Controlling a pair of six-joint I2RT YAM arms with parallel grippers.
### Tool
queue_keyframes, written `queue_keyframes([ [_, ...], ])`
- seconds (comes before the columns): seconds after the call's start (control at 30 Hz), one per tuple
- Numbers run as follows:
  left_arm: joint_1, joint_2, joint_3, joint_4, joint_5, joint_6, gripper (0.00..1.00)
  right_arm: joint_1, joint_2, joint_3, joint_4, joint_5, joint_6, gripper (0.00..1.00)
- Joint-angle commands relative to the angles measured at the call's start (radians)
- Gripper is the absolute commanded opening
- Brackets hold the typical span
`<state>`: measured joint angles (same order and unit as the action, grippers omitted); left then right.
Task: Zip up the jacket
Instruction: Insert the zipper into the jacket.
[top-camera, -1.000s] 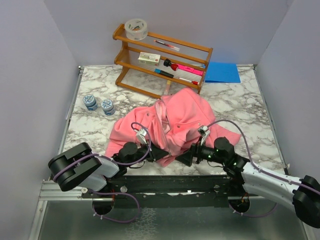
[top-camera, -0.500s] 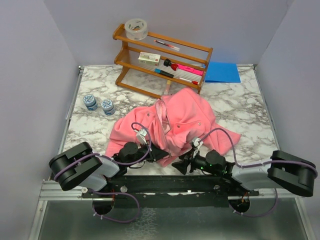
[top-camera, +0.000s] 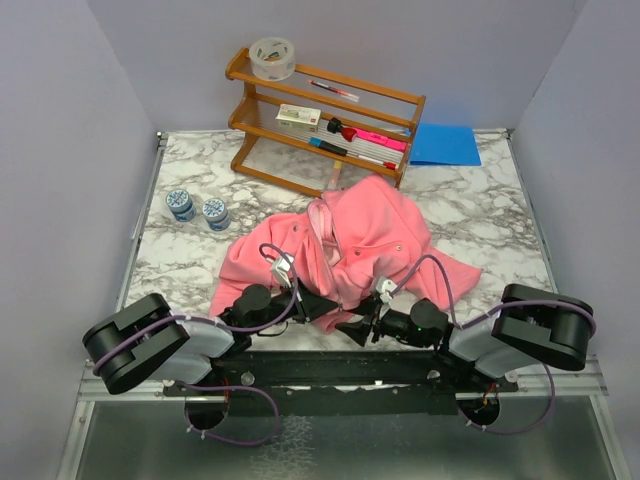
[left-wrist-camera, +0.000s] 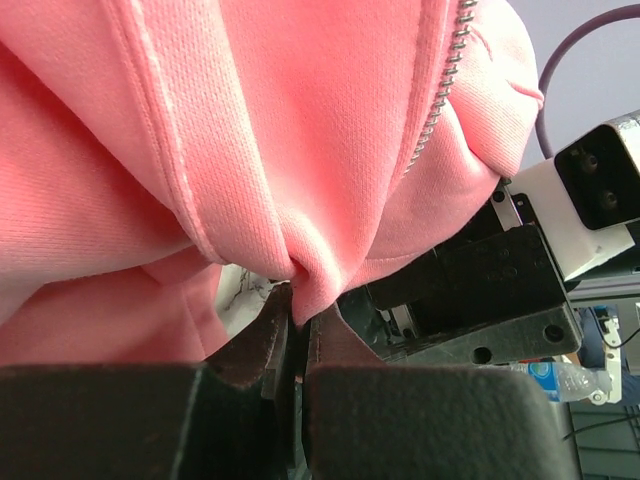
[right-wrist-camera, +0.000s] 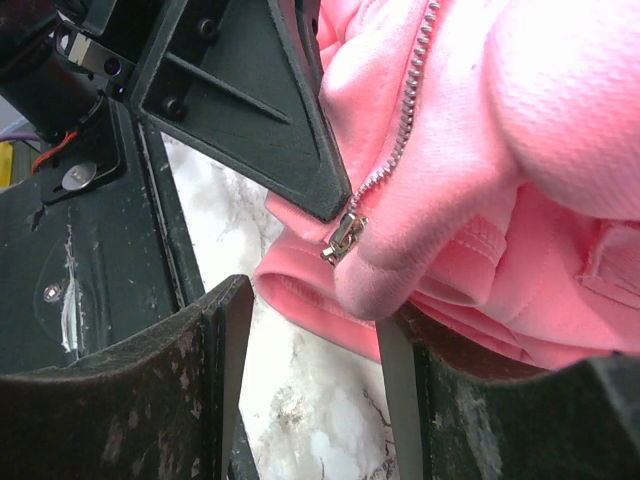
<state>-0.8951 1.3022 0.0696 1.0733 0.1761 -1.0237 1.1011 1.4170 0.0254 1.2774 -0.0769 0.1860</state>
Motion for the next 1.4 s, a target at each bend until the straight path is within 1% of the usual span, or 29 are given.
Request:
queue_keyframes([
  [0.0, -0.001, -0.025, -0.015, -0.002, 0.026, 0.016, 0.0, 0.008, 0.053, 0.021, 0.08, -0.029, -0.043, 0.58],
  [0.17, -0.002, -0.042, -0.011, -0.004, 0.032, 0.013, 0.0, 0.008, 0.14, 0.024, 0.173, -0.029, -0.042, 0.56],
  [0.37, -0.001, -0.042, -0.011, -0.009, 0.03, 0.011, 0.0, 0.008, 0.247, 0.021, 0.323, -0.003, -0.029, 0.53],
  [0.5, -0.002, -0.045, -0.016, -0.01, 0.03, 0.007, 0.0, 0.008, 0.285, 0.017, 0.399, 0.01, -0.019, 0.51],
  [0.63, -0.001, -0.048, -0.02, -0.01, 0.025, 0.005, 0.0, 0.008, 0.282, 0.016, 0.413, 0.012, -0.019, 0.49],
  [0.8, -0.001, -0.048, -0.021, -0.01, 0.022, 0.002, 0.0, 0.008, 0.242, 0.01, 0.412, 0.032, -0.028, 0.5],
  [1.07, -0.001, -0.042, -0.021, -0.01, 0.022, -0.001, 0.0, 0.008, 0.17, 0.025, 0.346, 0.027, -0.041, 0.5],
  [1.13, -0.001, -0.041, -0.02, -0.01, 0.022, -0.001, 0.0, 0.008, 0.159, 0.03, 0.324, 0.019, -0.039, 0.48],
  [1.3, -0.001, -0.036, -0.017, -0.011, 0.02, 0.001, 0.0, 0.008, 0.161, 0.035, 0.3, 0.006, -0.016, 0.33],
  [1.37, -0.002, -0.034, -0.017, -0.01, 0.021, 0.001, 0.0, 0.008, 0.173, 0.031, 0.312, 0.006, -0.005, 0.3],
])
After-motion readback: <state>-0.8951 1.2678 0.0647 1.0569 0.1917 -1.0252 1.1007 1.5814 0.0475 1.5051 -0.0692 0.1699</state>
